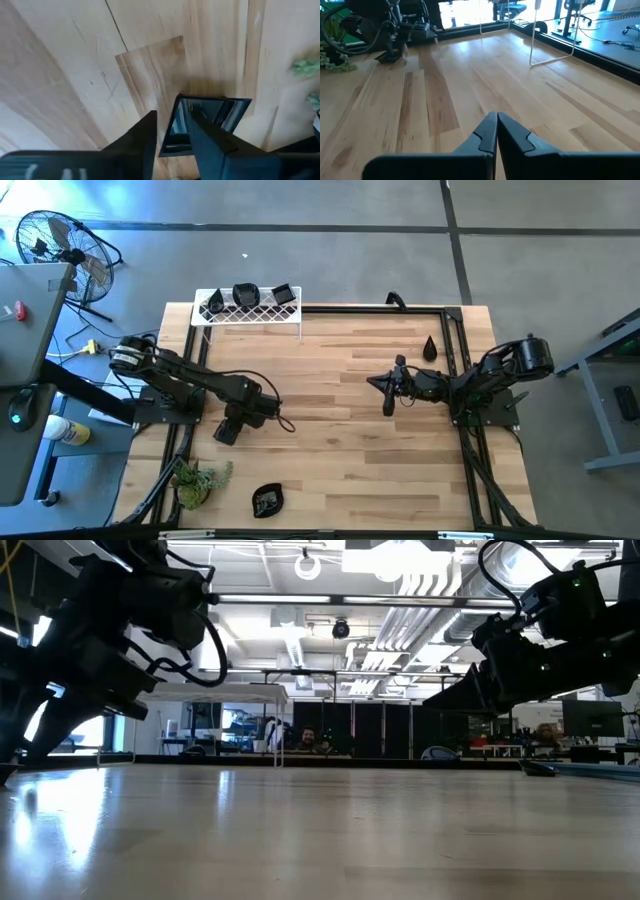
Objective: Pick & Place Mini shaped plates
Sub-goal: Stack the square plate on top of the square plates on the shelf
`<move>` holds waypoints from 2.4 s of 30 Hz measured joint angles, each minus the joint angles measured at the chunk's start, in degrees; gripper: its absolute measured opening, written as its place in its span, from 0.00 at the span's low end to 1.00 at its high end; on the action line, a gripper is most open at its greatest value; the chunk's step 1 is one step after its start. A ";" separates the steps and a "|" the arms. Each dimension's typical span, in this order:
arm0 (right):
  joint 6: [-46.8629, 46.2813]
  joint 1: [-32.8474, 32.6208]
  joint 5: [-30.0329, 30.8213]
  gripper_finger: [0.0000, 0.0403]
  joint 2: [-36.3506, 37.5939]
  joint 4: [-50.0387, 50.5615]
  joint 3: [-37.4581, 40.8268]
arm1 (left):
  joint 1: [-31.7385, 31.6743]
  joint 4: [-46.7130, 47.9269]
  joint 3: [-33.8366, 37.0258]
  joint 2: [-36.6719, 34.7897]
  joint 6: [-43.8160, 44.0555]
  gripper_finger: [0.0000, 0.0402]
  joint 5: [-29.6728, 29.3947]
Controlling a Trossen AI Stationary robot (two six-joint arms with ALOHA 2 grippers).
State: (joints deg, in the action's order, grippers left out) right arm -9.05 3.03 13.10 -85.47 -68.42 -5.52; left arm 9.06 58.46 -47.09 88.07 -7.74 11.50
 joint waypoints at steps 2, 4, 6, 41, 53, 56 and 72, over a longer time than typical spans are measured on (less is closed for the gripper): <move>0.34 0.00 0.00 0.02 0.00 0.00 0.00 | 0.00 -0.01 0.00 0.00 -0.03 0.22 0.05; 0.32 0.00 0.00 0.02 0.00 0.00 0.00 | 0.09 -0.04 0.00 0.00 -0.05 0.18 0.03; 0.32 0.00 0.00 0.02 0.00 0.00 0.00 | 0.39 -0.11 0.00 0.00 -0.05 0.15 -0.07; 0.58 0.00 0.02 0.02 0.00 0.00 0.00 | 0.35 4.06 -2.92 4.17 -3.04 0.02 -2.35; 0.58 0.00 0.24 0.02 0.00 -0.02 0.00 | -0.16 1.22 -11.09 -1.97 -1.72 0.00 -2.87; 0.58 -0.01 0.24 0.02 0.00 -0.02 0.00 | -2.12 -0.52 -11.56 -4.45 -0.09 0.00 -1.82; 0.58 0.00 0.39 0.02 0.00 -0.79 0.02 | -23.55 -12.15 -17.30 -21.23 9.69 0.00 1.01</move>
State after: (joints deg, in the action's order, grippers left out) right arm -8.47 3.03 13.50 -85.47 -69.22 -5.50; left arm -14.50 46.31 -64.39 66.84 1.95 12.51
